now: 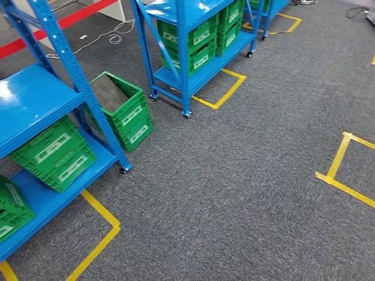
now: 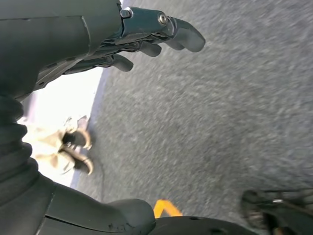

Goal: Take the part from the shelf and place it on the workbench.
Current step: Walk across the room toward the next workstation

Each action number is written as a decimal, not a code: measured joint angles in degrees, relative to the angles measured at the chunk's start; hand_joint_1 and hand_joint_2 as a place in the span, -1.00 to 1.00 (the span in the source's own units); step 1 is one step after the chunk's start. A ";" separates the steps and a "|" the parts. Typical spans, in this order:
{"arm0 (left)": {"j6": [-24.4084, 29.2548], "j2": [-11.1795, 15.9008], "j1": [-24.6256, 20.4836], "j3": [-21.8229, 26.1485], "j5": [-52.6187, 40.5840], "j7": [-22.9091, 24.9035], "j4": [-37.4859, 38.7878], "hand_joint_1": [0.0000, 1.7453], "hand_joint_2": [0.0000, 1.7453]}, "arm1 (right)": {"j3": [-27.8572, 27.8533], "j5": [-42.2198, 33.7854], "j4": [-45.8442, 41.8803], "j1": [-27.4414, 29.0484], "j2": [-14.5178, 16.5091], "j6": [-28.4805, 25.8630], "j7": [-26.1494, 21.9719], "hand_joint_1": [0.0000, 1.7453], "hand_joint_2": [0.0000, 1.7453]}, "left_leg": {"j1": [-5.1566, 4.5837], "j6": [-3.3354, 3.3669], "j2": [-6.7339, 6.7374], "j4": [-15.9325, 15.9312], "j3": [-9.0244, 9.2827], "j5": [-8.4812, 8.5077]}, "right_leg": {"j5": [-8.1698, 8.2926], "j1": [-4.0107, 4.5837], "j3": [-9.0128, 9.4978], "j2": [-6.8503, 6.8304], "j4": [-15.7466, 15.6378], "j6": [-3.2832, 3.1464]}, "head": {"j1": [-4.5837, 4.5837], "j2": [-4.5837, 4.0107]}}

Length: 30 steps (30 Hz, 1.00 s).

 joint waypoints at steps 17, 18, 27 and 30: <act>7.42 0.78 -0.69 16.44 17.39 -10.85 -0.08 -1.00 1.00 | 0.02 -1.27 0.06 1.63 2.53 0.81 0.04 -1.00 -1.00 | 0.32 1.29 -6.42 -7.95 3.78 1.90 | 0.77 -0.63 -2.97 7.77 2.65 2.42 | 0.72 0.00; 7.43 0.98 -0.72 16.63 17.14 -10.87 -0.08 -1.00 1.00 | -0.04 -1.47 0.07 1.58 2.73 0.84 -0.15 -1.00 -1.00 | 0.35 0.91 -7.03 -7.82 3.55 1.90 | 0.87 -0.66 -2.27 8.51 1.35 2.19 | 0.72 0.00; 7.47 1.98 -0.81 17.43 16.82 -10.91 -0.09 -1.00 1.00 | -0.42 -1.67 0.07 1.45 3.71 0.84 -0.54 -1.00 -1.00 | 0.47 -1.04 -1.26 8.73 -4.31 -5.88 | 0.52 -0.18 -1.60 2.18 0.94 -0.28 | -0.01 -0.01; 7.48 2.03 -0.56 17.44 16.24 -10.86 -0.09 -1.00 1.00 | -0.52 -1.86 0.07 1.31 3.78 1.37 -0.49 -1.00 -1.00 | 0.36 -0.44 -0.51 2.75 -1.06 -1.51 | 0.21 0.12 -1.17 0.11 0.95 -0.31 | 0.00 -0.01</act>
